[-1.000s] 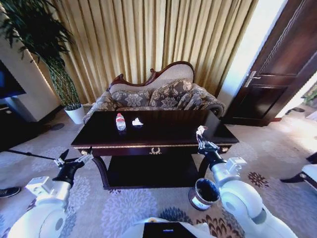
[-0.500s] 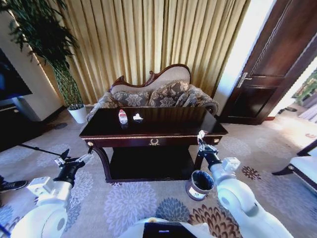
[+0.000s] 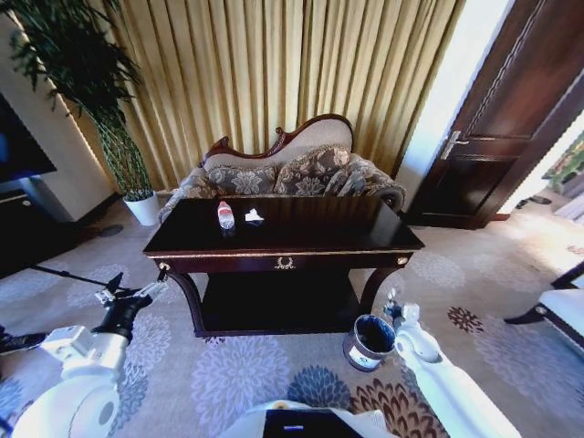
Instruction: Move to the front of the table and place the trash on the table into the trash bin.
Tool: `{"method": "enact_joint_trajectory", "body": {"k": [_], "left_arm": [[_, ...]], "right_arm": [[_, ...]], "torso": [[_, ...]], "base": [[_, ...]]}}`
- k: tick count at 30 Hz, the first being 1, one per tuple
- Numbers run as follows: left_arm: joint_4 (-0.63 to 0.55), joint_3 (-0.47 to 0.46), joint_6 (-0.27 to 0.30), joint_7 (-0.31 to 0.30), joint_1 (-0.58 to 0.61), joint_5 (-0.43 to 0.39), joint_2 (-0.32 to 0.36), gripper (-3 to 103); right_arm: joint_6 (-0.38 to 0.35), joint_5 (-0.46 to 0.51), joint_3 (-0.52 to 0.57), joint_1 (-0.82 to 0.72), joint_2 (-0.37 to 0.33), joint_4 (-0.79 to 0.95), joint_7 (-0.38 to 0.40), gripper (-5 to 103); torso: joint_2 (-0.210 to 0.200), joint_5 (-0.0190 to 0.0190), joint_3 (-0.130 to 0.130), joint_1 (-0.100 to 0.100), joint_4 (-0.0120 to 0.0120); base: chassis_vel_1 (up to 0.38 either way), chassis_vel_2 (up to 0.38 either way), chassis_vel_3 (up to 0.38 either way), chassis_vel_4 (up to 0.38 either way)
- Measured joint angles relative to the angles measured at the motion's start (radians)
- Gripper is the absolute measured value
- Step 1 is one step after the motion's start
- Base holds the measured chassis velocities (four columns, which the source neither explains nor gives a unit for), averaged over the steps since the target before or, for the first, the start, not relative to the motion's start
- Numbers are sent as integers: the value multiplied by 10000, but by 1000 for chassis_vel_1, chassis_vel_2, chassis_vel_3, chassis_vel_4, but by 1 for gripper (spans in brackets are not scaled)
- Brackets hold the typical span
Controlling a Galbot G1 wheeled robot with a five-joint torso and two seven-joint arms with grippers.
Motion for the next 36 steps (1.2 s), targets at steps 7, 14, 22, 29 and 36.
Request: {"method": "enact_joint_trajectory", "body": {"k": [7,14,22,29,36], "left_arm": [[0,-161,-84,-52,54,-41,179,100],[0,-127,-282,12,263,-7,30,100],[0,-95,-308,86,284,26,-40,100],[0,-42,-300,92,259,36,-47,100],[0,-52,-296,97,252,37,-57,100]], "right_arm": [[578,-1028,-182,1218,680,-2414,-299,-1],[747,-1057,-202,1811,1056,-3248,-272,20],[981,-1214,-199,1985,1168,-3417,-26,54],[984,-1223,-199,1881,1040,-3292,38,82],[984,-1054,-157,1517,982,-2865,36,100]], "torso": [[-1,-1,1,4,1],[-2,-1,1,5,3],[-1,-2,1,4,0],[-2,-1,1,4,0],[-2,-1,0,4,1]], "base": [[0,0,0,0],[0,0,0,0],[0,0,0,0],[0,0,0,0],[0,0,0,0]]}}
